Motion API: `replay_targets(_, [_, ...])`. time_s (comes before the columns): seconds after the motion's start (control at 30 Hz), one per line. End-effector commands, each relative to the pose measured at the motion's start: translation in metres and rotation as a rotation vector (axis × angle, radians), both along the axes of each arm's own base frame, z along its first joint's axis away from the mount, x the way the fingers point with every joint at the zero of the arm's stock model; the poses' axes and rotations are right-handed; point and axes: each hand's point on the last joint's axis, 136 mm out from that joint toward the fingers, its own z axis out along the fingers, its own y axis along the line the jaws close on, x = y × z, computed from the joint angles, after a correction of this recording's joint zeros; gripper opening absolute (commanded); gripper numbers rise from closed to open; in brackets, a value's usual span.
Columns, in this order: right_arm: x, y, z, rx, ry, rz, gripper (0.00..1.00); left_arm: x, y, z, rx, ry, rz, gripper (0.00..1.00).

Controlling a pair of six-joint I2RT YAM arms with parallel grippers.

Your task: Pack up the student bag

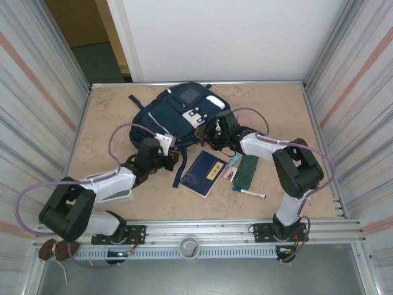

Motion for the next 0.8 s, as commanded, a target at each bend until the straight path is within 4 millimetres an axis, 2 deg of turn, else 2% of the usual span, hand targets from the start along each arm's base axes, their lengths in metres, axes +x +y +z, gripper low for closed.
replay_targets(0.0, [0.021, -0.011, 0.003, -0.026, -0.039, -0.066, 0.28, 0.0, 0.002, 0.019, 0.002, -0.065, -0.003, 0.0])
replay_targets(0.07, [0.025, -0.02, 0.01, -0.036, -0.061, -0.068, 0.15, 0.001, 0.015, 0.016, 0.035, -0.057, 0.041, 0.0])
replay_targets(0.13, [0.029, -0.033, 0.02, -0.065, -0.086, -0.055, 0.06, 0.002, 0.034, 0.013, 0.049, -0.041, 0.105, 0.0])
replay_targets(0.3, [0.037, -0.061, 0.037, -0.119, -0.112, 0.0, 0.0, 0.007, 0.078, 0.008, 0.058, -0.01, 0.248, 0.0])
replay_targets(0.4, [0.042, -0.066, 0.04, -0.115, -0.106, 0.057, 0.0, 0.007, 0.086, 0.007, 0.07, 0.002, 0.261, 0.0])
replay_targets(0.53, [0.053, -0.063, 0.047, -0.106, -0.116, 0.119, 0.0, 0.005, 0.072, 0.013, 0.021, 0.009, 0.195, 0.0])
replay_targets(0.63, [0.071, -0.06, 0.053, -0.122, -0.124, 0.15, 0.05, 0.001, 0.046, 0.029, -0.07, 0.001, 0.098, 0.0])
replay_targets(0.7, [0.081, -0.067, 0.057, -0.161, -0.128, 0.149, 0.15, -0.002, 0.029, 0.046, -0.151, -0.012, 0.048, 0.0])
replay_targets(0.73, [0.083, -0.073, 0.061, -0.178, -0.132, 0.144, 0.25, -0.001, 0.023, 0.054, -0.187, -0.018, 0.032, 0.0])
replay_targets(0.77, [0.082, -0.08, 0.065, -0.193, -0.136, 0.133, 0.38, 0.0, 0.016, 0.063, -0.218, -0.027, 0.019, 0.0])
